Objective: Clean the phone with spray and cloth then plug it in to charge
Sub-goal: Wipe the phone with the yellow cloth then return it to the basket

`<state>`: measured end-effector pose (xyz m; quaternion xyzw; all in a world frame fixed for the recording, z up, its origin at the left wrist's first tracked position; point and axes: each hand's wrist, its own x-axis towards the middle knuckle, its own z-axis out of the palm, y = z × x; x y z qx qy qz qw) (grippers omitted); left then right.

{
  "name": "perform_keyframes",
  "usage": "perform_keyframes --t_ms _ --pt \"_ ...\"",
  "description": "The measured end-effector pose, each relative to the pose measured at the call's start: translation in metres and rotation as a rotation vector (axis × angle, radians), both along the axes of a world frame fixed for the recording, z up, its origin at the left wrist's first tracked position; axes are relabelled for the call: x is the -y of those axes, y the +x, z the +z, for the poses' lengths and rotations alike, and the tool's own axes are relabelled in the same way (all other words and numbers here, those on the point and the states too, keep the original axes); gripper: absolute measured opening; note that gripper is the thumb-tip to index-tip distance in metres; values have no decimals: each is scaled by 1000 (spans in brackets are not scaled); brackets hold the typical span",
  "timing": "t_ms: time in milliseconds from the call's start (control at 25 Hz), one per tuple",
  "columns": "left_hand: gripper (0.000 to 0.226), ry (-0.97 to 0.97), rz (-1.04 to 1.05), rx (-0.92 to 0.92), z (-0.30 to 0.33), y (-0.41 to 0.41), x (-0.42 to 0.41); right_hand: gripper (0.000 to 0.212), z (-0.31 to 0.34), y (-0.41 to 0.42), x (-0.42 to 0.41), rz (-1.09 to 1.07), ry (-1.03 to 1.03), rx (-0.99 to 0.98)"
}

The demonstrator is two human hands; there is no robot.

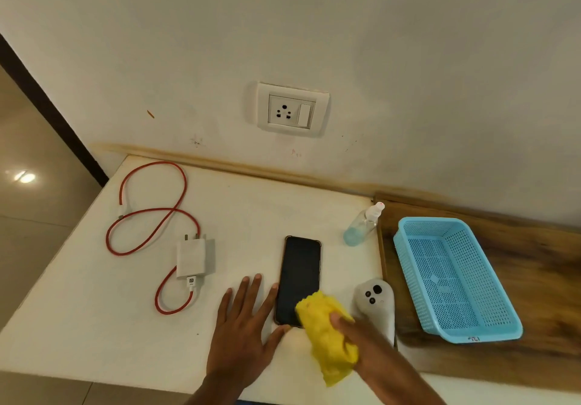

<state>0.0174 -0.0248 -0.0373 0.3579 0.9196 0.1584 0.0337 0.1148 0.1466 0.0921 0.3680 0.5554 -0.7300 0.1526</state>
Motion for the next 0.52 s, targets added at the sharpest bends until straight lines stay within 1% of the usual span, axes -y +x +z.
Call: perform_keyframes --t_ms 40,80,120,160,200,240,320,360,400,440,480,520 --pt "69 -4 2 4 0 0 0 65 8 -10 -12 -184 -56 -35" --pt "68 -12 2 4 -1 0 0 46 22 -22 -20 -325 -73 -89" --pt "68 -22 4 2 -1 1 0 32 28 -36 -29 -431 -31 -136" --pt "68 -29 7 -1 -1 1 0 22 43 -54 -36 -461 70 -172" --pt "69 -31 9 -1 -1 0 -1 14 46 -74 -44 -433 247 -179" --pt "69 -30 11 0 0 0 -1 14 49 -94 -46 -357 430 -197" --pt "69 -27 12 3 -1 -1 -2 28 31 -127 -40 -79 794 -209" --pt "69 -28 13 5 -1 -1 -2 36 12 -138 -37 49 973 -236" --pt "68 -30 14 5 -1 0 -2 43 -11 -147 -34 183 1094 -268" --pt "68 -33 15 7 -1 0 -2 50 -36 -152 -31 370 1238 -267" --pt "68 -37 16 9 -1 0 -2 55 -56 -152 -26 524 1333 -194" --pt "68 -35 15 11 0 -1 -2 60 -72 -151 -21 603 1354 -100"
